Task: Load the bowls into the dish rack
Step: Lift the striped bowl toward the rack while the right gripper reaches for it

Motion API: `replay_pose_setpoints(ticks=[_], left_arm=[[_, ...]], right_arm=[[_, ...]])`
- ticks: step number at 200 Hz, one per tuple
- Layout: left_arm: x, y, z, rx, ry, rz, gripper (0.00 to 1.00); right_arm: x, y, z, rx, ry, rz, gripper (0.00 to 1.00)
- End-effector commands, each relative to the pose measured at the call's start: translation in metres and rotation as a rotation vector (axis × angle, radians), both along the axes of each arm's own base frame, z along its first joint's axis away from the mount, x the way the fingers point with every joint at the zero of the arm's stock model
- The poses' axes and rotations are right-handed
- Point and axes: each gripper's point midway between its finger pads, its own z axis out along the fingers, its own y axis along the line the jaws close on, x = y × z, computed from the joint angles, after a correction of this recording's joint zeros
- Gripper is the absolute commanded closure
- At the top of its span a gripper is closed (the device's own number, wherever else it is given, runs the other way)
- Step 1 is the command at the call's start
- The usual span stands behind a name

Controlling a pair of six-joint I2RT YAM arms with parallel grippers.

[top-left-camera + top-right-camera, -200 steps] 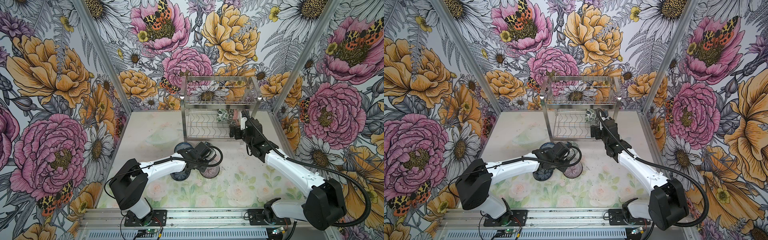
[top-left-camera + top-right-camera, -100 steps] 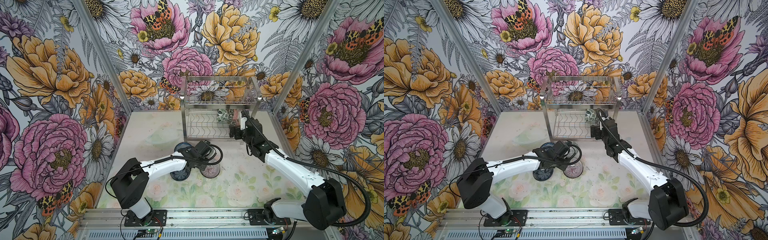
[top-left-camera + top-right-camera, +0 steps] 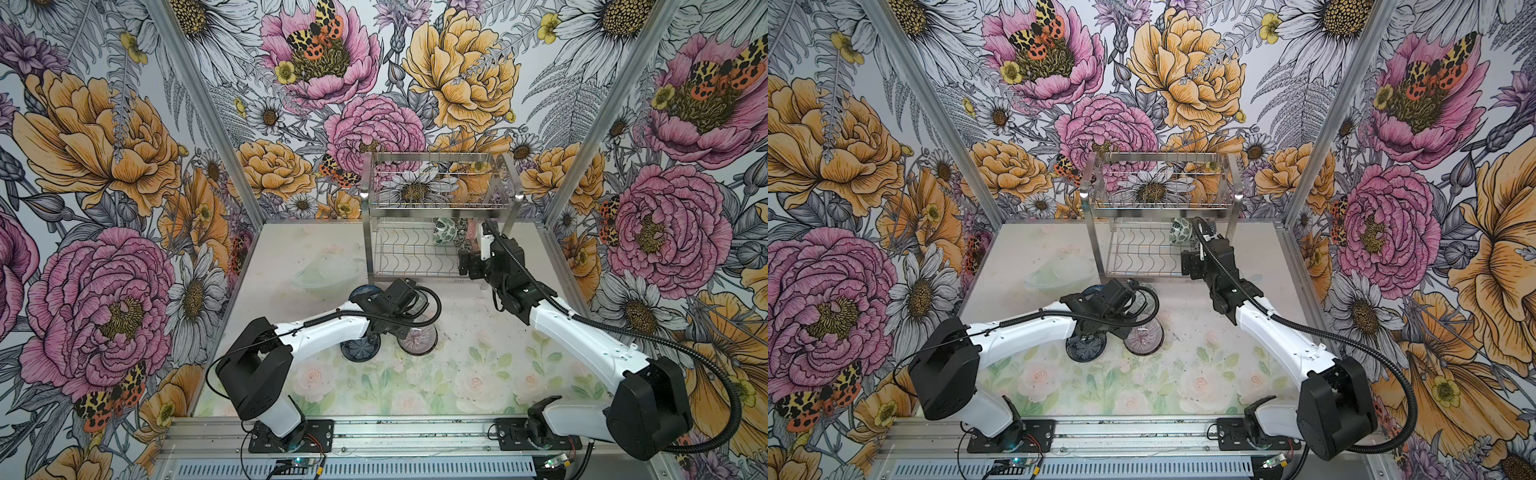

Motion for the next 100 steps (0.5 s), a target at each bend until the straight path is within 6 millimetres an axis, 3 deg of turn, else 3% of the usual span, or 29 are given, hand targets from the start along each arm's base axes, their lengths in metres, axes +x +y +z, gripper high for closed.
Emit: replay_pose_setpoints(ticks=[1,60,100], left_arm=[[0.008,-0.008,0.036,-0.146,-0.05,-0.009,1.0],[0.032,-0.002,0.091,-0.44,-0.111,0.07,1.0],[0.074,0.037,0.139,-0.561,-0.29,0.284,1.0]], right_arm=[[0.001,-0.001,0.001,0.011,0.004,0.001,0.03],[-0.005,-0.001,0.01,0.019,0.002,0.012,0.04],[-0.012,0.012,0.028,0.074,-0.01,0.07,0.02]])
